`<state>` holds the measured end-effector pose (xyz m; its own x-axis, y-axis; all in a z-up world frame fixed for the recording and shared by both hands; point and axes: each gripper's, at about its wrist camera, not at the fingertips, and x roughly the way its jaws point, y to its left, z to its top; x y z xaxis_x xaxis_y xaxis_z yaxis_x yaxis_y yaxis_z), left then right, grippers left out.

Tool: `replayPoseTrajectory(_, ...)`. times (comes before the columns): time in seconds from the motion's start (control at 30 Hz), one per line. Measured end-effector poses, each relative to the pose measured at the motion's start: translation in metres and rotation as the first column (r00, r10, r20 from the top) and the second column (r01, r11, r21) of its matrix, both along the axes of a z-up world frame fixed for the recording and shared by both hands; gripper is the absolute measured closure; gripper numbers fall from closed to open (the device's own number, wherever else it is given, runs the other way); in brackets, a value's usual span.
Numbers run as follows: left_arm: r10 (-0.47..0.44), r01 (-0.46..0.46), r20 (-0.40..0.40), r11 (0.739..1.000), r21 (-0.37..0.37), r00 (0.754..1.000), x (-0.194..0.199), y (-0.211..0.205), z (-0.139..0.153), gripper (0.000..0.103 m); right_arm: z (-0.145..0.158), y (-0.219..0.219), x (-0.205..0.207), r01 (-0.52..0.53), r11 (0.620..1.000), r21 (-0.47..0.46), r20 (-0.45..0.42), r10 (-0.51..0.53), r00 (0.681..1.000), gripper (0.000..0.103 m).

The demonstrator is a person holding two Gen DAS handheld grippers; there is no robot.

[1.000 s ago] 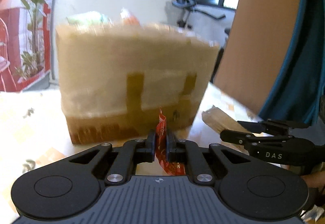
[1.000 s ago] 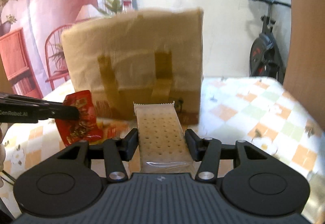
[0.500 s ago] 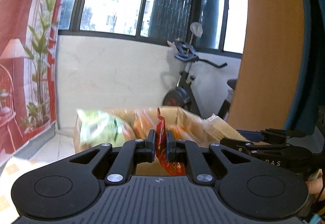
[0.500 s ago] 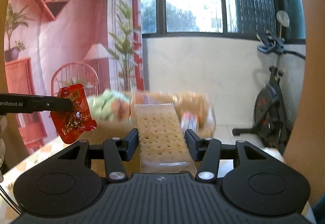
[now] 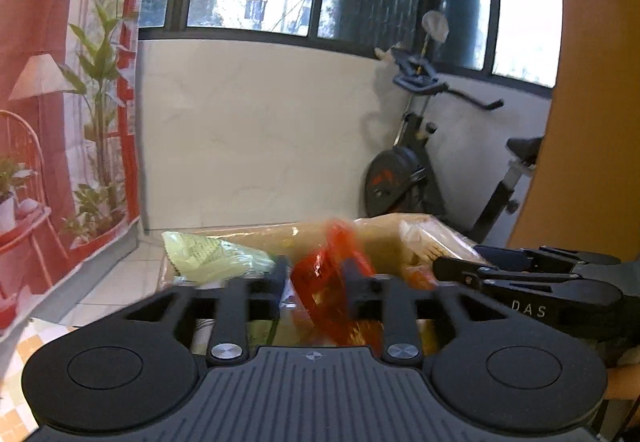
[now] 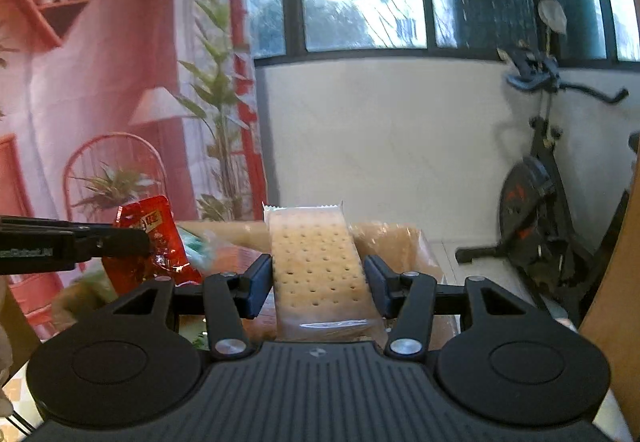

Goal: Organize snacks
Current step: 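Carry both snacks over the box and open both tools inside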

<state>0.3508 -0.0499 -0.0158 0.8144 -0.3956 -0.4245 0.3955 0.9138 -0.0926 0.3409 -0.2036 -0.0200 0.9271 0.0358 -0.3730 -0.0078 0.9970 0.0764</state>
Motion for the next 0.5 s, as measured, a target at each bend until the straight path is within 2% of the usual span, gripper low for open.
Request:
replayPoseTrajectory(0.03,0.003,-0.003,0.001,1.0,0.006,1.0,0.0,0.0,0.0,0.042,-0.003,-0.002,0.005,0.008,1.0,0.009,-0.017,-0.008,1.0,0.048)
replayPoseTrajectory(0.07,0.005,-0.005,0.004,1.0,0.009,1.0,-0.002,0.002,-0.001,0.036,-0.006,-0.004,0.009,0.012,1.0,0.019,-0.028,-0.012,1.0,0.047)
replayPoseTrajectory(0.1,0.005,-0.005,0.008,1.0,0.011,1.0,-0.004,0.004,0.0,0.034,-0.008,-0.005,0.011,0.013,1.0,0.022,-0.035,-0.013,0.999,0.042)
replayPoseTrajectory(0.2,0.003,-0.003,0.017,1.0,0.015,1.0,-0.01,0.011,0.002,0.031,-0.01,-0.005,0.007,0.013,1.0,-0.002,-0.03,-0.013,0.999,0.028)
replayPoseTrajectory(0.33,0.016,-0.016,0.017,1.0,0.006,1.0,-0.019,0.023,0.004,0.03,-0.007,-0.001,-0.013,-0.01,0.999,-0.04,0.013,0.011,1.0,0.021)
replayPoseTrajectory(0.5,0.032,-0.031,0.012,0.999,-0.021,0.999,-0.037,0.045,0.004,0.03,-0.006,0.002,-0.043,-0.023,0.999,-0.023,0.03,0.024,0.999,0.017)
